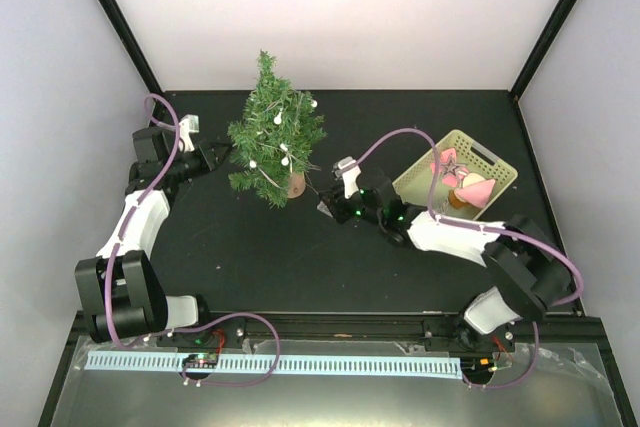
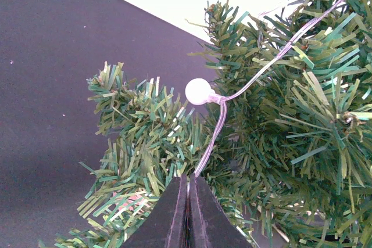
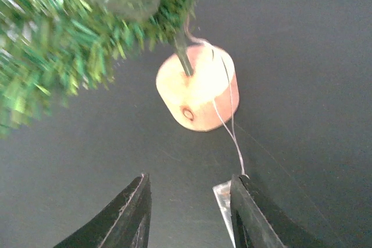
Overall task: Decorate the small christmas tree
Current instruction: Wrap the decoration item around the Christmas tree.
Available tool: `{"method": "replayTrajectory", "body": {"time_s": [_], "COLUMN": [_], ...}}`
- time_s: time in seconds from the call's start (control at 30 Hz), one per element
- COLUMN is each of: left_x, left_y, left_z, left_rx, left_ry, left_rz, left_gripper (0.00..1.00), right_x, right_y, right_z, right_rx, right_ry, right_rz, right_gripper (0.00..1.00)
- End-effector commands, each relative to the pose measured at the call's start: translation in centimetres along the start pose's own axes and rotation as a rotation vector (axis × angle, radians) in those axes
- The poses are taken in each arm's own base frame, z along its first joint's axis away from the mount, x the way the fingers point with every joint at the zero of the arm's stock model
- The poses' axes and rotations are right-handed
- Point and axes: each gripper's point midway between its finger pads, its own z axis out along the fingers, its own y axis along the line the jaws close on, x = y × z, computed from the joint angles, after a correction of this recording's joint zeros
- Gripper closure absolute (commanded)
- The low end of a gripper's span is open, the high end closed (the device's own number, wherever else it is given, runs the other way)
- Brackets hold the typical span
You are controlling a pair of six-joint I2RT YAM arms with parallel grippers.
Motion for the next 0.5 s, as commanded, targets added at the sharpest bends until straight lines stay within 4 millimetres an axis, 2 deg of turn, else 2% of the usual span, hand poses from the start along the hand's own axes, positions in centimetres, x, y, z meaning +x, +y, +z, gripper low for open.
{"method": "replayTrajectory", "body": {"time_s": [0.0, 0.07, 0.17, 0.2, 0.3, 0.47], "left_x": [-1.0, -1.0, -1.2, -1.7, -2.4, -3.0], "left_y": [-0.9, -1.0, -1.0, -2.0, -3.0, -3.7], "left_z": [-0.5, -0.7, -0.7, -1.3, -1.9, -2.7], "left_rx": [0.014, 0.012, 0.007, 0.016, 0.026, 0.003], "left_ry": [-0.01, -0.012, -0.018, -0.039, -0.066, -0.084], "left_rz": [0.04, 0.044, 0.035, 0.053, 0.069, 0.097], "left_gripper": [0.97, 0.97, 0.97, 0.97, 0.98, 0.98], "right_x": [-4.7, -5.5, -6.4, -6.9, -8.7, -11.6], "right_y": [0.3, 0.8, 1.9, 2.3, 3.2, 5.3], "right_z": [-3.3, -5.0, -6.8, -7.4, -9.4, -11.6], "right_rx": [0.019, -0.004, -0.055, -0.07, -0.106, -0.164], "right_ry": [-0.158, -0.189, -0.225, -0.243, -0.286, -0.342], "right_rz": [0.131, 0.176, 0.15, 0.138, 0.131, 0.212], "right_gripper": [0.62, 0.62, 0.62, 0.63, 0.63, 0.65]}}
